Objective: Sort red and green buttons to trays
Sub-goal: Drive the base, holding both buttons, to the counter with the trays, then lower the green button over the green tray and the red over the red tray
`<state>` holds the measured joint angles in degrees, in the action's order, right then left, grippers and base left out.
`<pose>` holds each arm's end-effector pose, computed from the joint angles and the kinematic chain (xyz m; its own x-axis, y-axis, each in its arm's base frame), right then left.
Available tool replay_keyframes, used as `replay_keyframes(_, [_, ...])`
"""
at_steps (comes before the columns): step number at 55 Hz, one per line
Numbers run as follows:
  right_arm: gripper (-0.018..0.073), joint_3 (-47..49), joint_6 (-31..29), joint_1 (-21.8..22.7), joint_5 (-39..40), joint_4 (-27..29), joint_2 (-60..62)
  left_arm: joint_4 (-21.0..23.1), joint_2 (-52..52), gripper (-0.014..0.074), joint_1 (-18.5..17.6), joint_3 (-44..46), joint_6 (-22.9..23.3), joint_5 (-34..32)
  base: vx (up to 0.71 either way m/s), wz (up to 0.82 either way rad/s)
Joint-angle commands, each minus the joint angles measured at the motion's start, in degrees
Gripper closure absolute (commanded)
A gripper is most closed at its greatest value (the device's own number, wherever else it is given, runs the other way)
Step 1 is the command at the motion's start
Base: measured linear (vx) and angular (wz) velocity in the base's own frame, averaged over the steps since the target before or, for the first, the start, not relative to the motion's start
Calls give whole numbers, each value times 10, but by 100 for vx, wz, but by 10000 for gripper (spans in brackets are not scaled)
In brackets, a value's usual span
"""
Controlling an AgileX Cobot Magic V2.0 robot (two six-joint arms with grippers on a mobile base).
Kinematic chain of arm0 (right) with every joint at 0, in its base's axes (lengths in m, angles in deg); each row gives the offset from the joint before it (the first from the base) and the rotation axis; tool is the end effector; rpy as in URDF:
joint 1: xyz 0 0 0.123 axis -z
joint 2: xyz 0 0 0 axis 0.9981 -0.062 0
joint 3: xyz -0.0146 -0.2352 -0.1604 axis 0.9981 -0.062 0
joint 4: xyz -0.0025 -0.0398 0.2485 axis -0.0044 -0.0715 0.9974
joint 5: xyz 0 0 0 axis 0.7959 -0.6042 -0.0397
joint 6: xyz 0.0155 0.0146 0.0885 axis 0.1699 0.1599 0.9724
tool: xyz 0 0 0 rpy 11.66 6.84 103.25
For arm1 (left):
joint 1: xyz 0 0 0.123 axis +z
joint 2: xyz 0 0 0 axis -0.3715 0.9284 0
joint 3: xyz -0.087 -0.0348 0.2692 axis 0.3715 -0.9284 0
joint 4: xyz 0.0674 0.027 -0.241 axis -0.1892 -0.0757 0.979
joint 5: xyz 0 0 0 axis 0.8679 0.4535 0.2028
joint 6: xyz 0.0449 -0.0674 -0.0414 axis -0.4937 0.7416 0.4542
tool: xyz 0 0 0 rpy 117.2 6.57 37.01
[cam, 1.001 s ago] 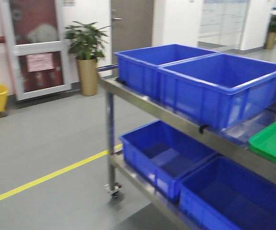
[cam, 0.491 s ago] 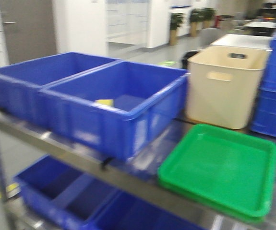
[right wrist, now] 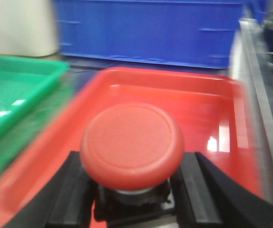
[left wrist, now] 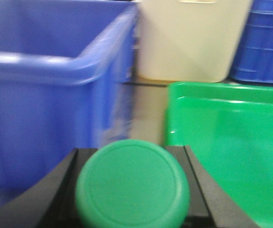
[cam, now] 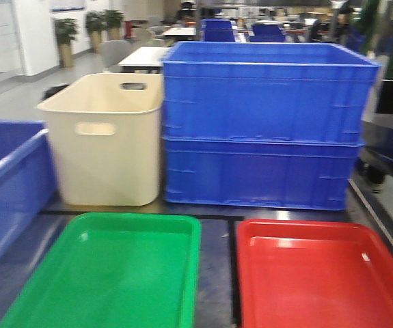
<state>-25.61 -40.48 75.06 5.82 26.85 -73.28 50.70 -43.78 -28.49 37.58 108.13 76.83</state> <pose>0.1160 0.0213 0.2790 -0.2704 -0.0142 -0.9626 -0.1654 0.9857 0.0320 0.0848 0.0038 0.2724 -0.1681 -0.0846 -0.9821 -0.0491 0.9958 -0.0773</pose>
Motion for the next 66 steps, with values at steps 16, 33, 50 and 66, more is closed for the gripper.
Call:
replay_keyframes(16, [564,19,-4,1,51,-2,0,-5,5,596,-2,19,0,-40,14,-36])
replay_keyframes(33, [564,19,-4,1,52,-2,0,-5,5,596,-2,19,0,-40,6,-16])
replay_keyframes(50, [564,19,-4,1,52,-2,0,-5,5,596,-2,19,0,-40,0,-1])
replay_keyframes(66, [564,19,-4,1,52,-2,0,-5,5,596,-2,19,0,-40,-2,7])
